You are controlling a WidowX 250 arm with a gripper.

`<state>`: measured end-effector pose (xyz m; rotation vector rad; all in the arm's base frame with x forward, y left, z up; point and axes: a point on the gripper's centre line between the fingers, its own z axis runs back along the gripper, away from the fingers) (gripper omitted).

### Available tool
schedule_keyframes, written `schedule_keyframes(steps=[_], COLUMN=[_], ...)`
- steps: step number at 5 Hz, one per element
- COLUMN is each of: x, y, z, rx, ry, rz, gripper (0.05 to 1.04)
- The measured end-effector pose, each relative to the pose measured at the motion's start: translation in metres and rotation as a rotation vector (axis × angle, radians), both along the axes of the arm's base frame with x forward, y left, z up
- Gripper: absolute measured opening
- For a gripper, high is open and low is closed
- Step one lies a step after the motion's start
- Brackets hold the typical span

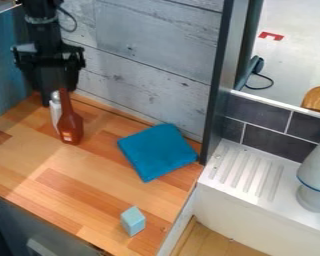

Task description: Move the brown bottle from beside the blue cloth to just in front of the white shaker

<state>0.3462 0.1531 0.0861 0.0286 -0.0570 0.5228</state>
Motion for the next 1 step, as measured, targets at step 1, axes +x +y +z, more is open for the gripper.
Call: schedule_keyframes(steps=[1], x=[-0.0096], y=[-0.0054], z=[0.0353], rx=[0.037], ry=[-0.009], rz=[0.044], gripper=[1.003])
